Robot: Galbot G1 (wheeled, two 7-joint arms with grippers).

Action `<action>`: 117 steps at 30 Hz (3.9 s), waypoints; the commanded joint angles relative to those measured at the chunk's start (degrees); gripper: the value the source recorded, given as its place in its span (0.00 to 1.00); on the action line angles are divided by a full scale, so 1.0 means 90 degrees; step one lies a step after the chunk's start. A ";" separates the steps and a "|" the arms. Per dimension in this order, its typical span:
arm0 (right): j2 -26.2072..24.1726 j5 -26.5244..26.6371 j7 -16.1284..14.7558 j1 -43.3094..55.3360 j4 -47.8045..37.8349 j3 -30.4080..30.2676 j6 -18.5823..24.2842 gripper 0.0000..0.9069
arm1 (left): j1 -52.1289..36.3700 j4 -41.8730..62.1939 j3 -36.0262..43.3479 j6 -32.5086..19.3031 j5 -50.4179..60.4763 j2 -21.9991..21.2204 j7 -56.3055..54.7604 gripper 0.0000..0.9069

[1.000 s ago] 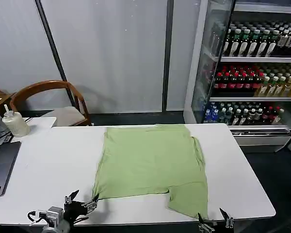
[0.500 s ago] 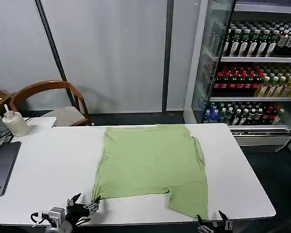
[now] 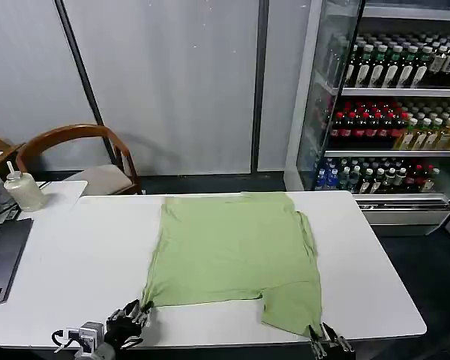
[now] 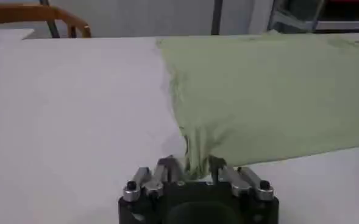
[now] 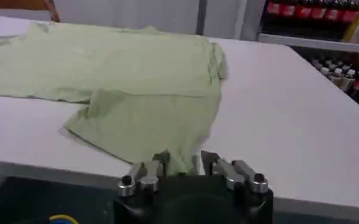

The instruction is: Fold and organize the clothes.

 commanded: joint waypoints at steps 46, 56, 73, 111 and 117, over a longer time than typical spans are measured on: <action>-0.0123 0.0492 -0.0439 0.4844 -0.2580 -0.0998 0.0211 0.00 | -0.3105 0.2683 0.0601 -0.1126 -0.0714 -0.0310 0.1336 0.02; 0.0054 0.0232 -0.0498 0.5102 -0.2944 -0.1123 0.0312 0.00 | -0.3412 0.2879 0.0752 -0.1161 -0.0762 -0.0218 0.1428 0.02; 0.0228 -0.0084 -0.0403 0.5429 -0.3392 -0.1183 0.0424 0.00 | -0.3759 0.3377 0.0928 -0.1394 -0.0770 -0.0230 0.1574 0.02; -0.0213 0.0012 0.0041 0.4487 -0.2528 -0.0802 -0.0109 1.00 | -0.2874 0.2312 0.0305 -0.1461 -0.0449 0.0478 0.1560 1.00; -0.0027 0.0221 0.0196 0.3961 -0.2315 -0.0797 -0.0202 1.00 | -0.2518 0.2068 0.0806 -0.1000 0.0308 0.0229 0.1003 1.00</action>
